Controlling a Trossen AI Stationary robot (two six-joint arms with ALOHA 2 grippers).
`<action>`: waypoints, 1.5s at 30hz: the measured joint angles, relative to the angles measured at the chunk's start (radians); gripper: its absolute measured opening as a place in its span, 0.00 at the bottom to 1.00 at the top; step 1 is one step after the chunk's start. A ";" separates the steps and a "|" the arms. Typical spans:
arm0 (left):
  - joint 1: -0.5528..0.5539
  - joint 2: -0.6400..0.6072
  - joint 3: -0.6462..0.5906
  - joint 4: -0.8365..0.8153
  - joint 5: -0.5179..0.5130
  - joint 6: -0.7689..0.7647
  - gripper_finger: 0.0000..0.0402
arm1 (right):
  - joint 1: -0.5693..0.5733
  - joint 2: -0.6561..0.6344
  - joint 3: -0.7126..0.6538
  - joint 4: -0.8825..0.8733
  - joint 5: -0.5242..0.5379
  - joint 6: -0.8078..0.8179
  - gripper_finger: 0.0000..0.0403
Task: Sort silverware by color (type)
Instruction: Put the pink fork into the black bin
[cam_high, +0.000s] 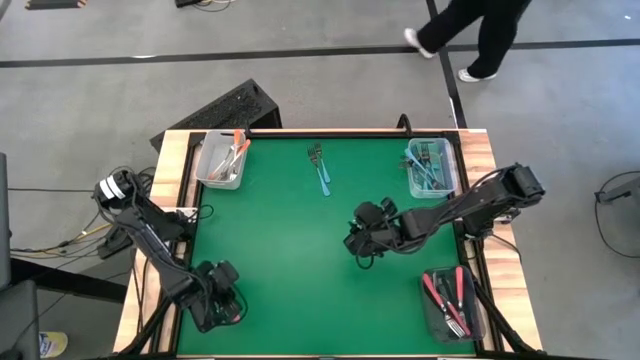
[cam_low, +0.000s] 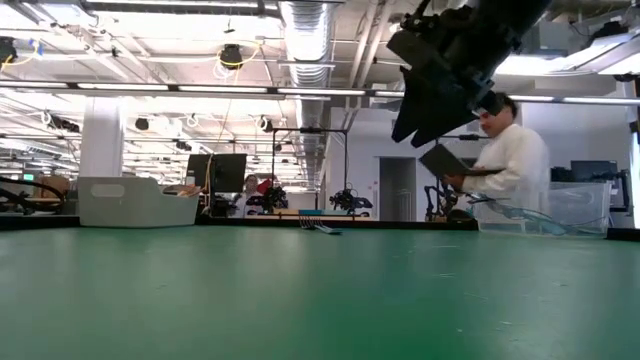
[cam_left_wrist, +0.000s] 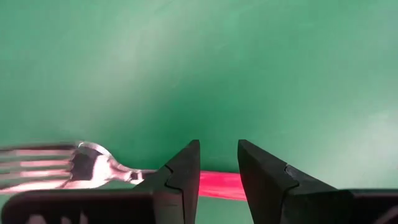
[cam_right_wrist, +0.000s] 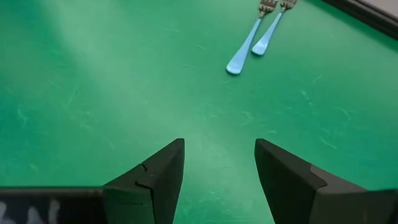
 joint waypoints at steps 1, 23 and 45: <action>0.000 0.000 0.021 -0.013 -0.022 0.023 0.24 | -0.002 0.002 0.000 0.005 -0.005 0.000 0.55; -0.047 -0.001 0.103 -0.179 0.136 0.807 0.23 | 0.009 0.001 0.000 0.229 -0.073 -0.152 0.55; -0.017 -0.003 -0.026 -0.081 0.140 1.206 0.22 | 0.032 0.001 0.000 0.227 -0.079 -0.152 0.55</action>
